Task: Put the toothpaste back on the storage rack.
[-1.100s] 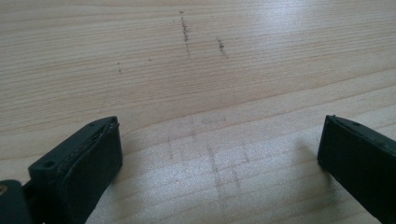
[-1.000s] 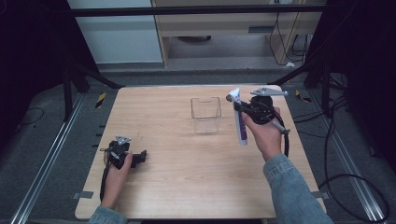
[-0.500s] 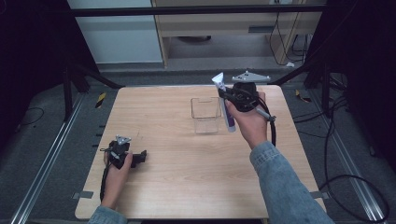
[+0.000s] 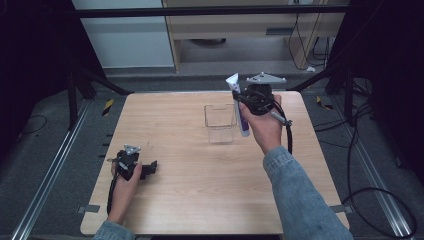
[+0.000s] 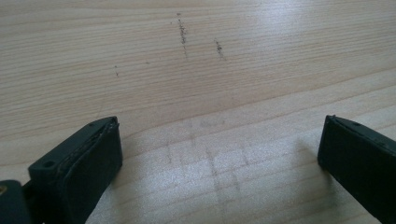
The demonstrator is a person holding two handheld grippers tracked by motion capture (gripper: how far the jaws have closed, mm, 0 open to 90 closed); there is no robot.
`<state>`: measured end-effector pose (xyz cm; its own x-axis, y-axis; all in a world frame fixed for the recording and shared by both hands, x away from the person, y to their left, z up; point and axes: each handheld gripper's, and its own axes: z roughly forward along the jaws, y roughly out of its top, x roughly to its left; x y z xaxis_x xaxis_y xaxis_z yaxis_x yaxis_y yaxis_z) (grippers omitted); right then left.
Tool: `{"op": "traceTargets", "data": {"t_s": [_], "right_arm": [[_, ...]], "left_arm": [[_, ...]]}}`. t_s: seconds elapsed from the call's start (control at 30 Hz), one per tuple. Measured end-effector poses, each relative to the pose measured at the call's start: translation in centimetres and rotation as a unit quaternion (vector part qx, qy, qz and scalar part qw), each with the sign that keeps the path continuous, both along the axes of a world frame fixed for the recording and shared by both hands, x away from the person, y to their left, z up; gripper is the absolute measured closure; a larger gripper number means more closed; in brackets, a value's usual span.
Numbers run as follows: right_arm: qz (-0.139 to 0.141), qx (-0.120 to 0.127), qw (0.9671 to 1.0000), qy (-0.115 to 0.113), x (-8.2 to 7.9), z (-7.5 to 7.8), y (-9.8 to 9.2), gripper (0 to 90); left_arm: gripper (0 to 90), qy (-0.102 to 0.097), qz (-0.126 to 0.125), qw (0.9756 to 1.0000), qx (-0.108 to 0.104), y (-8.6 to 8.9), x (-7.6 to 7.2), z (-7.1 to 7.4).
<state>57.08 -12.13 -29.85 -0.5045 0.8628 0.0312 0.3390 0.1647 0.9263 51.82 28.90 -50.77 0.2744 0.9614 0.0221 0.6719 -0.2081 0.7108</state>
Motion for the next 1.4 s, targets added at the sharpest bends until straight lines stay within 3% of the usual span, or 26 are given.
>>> {"op": "traceTargets", "data": {"t_s": [0.17, 0.37, 0.5, 0.63, 1.03, 1.4], "right_arm": [[-0.015, 0.006, 0.9998, -0.005, 0.7, 0.1, 0.6, 78.3], [-0.033, 0.009, 0.9988, -0.035, 1.8, 0.8, 1.5, 78.2], [-0.055, 0.032, 0.9963, -0.059, 2.8, 1.0, 2.0, 78.2], [-0.056, 0.035, 0.9954, -0.070, 3.4, 1.2, 2.4, 78.2], [-0.052, 0.048, 0.9945, -0.077, 5.8, 1.4, 3.6, 78.1], [-0.046, 0.049, 0.9944, -0.082, 6.0, 0.8, 4.5, 78.0]], "left_arm": [[0.0, 0.000, 0.000, 1.0000, 0.000, 0.0, 0.0, 0.0], [0.0, 0.000, -0.001, 1.0000, 0.000, 0.0, 0.0, 0.0], [0.0, 0.000, -0.001, 1.0000, 0.000, 0.0, 0.0, 0.0], [0.0, -0.001, 0.000, 1.0000, 0.000, 0.0, 0.0, 0.0], [0.0, 0.000, 0.000, 1.0000, -0.001, 0.0, 0.0, 0.0], [0.0, 0.000, -0.001, 1.0000, -0.001, 0.0, 0.0, 0.0]]}}
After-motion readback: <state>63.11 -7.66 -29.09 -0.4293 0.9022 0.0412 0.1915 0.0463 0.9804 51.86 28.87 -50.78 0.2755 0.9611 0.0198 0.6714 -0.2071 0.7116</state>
